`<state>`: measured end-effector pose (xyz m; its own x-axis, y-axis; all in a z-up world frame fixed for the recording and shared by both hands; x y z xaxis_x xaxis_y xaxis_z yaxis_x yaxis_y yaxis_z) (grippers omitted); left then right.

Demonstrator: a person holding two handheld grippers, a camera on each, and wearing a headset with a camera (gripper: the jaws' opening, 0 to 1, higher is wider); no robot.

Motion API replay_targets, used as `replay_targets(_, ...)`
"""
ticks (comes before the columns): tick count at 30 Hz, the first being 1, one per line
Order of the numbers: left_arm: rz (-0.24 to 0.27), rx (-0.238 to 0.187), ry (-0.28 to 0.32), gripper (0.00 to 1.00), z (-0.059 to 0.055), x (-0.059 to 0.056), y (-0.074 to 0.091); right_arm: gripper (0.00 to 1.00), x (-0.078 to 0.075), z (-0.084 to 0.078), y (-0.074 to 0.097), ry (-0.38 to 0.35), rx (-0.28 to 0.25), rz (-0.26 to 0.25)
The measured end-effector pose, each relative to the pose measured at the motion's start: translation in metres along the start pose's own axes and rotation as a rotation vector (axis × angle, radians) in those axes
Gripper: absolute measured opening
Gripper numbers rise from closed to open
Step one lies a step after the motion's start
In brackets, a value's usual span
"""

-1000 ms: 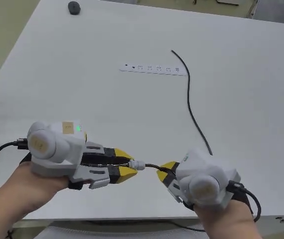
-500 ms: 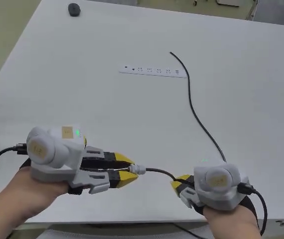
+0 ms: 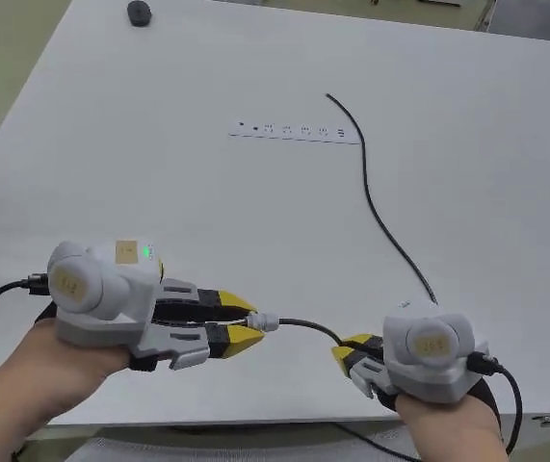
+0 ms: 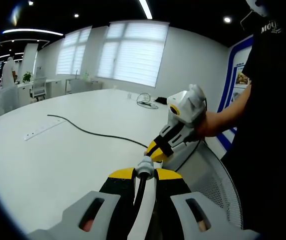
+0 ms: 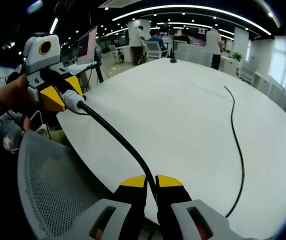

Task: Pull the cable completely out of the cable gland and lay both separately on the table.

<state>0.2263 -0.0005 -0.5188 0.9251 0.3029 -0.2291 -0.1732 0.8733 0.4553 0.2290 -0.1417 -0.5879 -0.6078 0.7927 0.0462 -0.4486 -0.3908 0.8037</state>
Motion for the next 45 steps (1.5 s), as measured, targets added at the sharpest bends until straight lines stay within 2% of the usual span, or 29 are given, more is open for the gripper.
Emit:
replay_targets(3, 0.003, -0.001, 0.002, 0.15, 0.000, 0.000, 0.000, 0.03, 0.003, 0.003, 0.005, 0.027, -0.009, -0.006)
replay_targets(6, 0.007, 0.006, -0.004, 0.15, -0.001, 0.000, 0.000, 0.10, 0.009, 0.012, 0.012, 0.089, -0.037, -0.016)
replay_targets(9, 0.008, 0.009, -0.004, 0.15, -0.002, 0.000, -0.001, 0.13, 0.022, 0.031, 0.021, 0.211, -0.088, -0.011)
replay_targets(16, 0.003, 0.012, -0.006, 0.15, -0.002, -0.001, -0.003, 0.17, 0.055, 0.058, 0.023, 0.442, -0.088, 0.008)
replay_targets(18, 0.003, 0.009, -0.007, 0.15, 0.000, -0.001, -0.004, 0.16, 0.063, 0.061, 0.021, 0.497, -0.084, 0.024)
replay_targets(21, 0.001, 0.005, -0.008, 0.15, 0.002, 0.000, -0.004, 0.14, 0.068, 0.067, 0.018, 0.536, -0.087, 0.020)
replay_targets(26, 0.002, 0.012, -0.011, 0.15, 0.002, 0.002, -0.004, 0.10, 0.070, 0.074, 0.017, 0.605, -0.091, 0.011)
replay_targets(30, 0.003, 0.012, -0.011, 0.15, 0.003, 0.002, -0.005, 0.06, 0.070, 0.073, 0.016, 0.609, -0.085, 0.027)
replay_targets(33, 0.000, 0.012, -0.007, 0.15, 0.003, 0.001, -0.005, 0.01, 0.069, 0.073, 0.017, 0.640, -0.081, 0.013)
replay_targets(39, -0.007, 0.009, -0.005, 0.15, 0.001, 0.001, -0.006, 0.00, 0.068, 0.069, 0.014, 0.621, -0.081, 0.020)
replay_targets(42, -0.008, 0.007, -0.006, 0.15, 0.001, 0.001, -0.007, 0.00, 0.065, 0.068, 0.014, 0.605, -0.077, 0.013)
replay_targets(45, -0.004, 0.006, -0.007, 0.15, 0.001, 0.002, -0.007, 0.00, 0.060, 0.066, 0.013, 0.539, -0.076, 0.020)
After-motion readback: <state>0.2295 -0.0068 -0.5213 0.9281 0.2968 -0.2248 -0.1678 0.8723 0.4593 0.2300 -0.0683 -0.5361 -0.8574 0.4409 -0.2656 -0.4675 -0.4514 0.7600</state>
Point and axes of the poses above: the centre of the closed fingertips' face, and the gripper's own axes: y roughly backward along the fingers, x roughly to its left, z roughly out of its top, the point moved 3 cm from there along y, roughly backward along the fingers, and after that the axes turned 7 degrees about x, right-handed, at the moved point
